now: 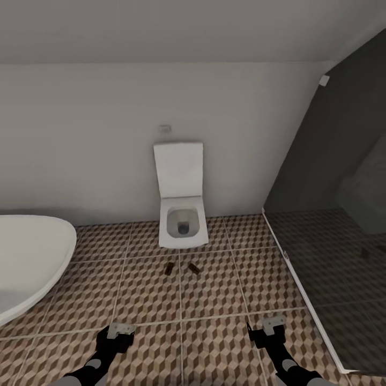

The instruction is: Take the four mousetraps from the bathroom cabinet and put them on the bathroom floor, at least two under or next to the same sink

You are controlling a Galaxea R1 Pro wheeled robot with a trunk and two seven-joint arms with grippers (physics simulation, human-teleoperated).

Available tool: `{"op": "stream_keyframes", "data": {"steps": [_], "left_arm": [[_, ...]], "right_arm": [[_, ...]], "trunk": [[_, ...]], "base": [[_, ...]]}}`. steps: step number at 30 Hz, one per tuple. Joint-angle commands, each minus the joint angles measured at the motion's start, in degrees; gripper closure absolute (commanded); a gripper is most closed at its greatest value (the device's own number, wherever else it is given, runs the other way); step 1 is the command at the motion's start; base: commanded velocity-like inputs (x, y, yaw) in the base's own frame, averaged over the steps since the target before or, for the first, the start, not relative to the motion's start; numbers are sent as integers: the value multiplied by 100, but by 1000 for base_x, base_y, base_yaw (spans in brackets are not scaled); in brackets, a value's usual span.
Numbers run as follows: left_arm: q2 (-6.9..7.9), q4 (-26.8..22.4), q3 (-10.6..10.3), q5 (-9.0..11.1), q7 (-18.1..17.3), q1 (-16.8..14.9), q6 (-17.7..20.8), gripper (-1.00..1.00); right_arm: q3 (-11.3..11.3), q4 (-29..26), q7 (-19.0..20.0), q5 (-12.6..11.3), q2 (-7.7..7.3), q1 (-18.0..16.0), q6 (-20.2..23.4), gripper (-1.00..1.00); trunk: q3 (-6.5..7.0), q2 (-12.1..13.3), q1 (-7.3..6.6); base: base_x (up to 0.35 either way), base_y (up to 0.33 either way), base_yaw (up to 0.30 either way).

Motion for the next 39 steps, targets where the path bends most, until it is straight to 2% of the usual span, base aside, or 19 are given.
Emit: {"op": "stream_keyframes", "data": {"steps": [1,39], "left_arm": [[-2,6,-39,11,12,-2,-13,-100],[-2,6,-39,11,12,2,-8,-100]], "right_arm": [[50,3,-21,-33,0,1,-13,-100],[50,4,-21,-33,-9,10,-15,-100]], "trunk": [[1,-9,3],[356,-9,3]], "base": [[0,0,0],[0,0,0]]}}
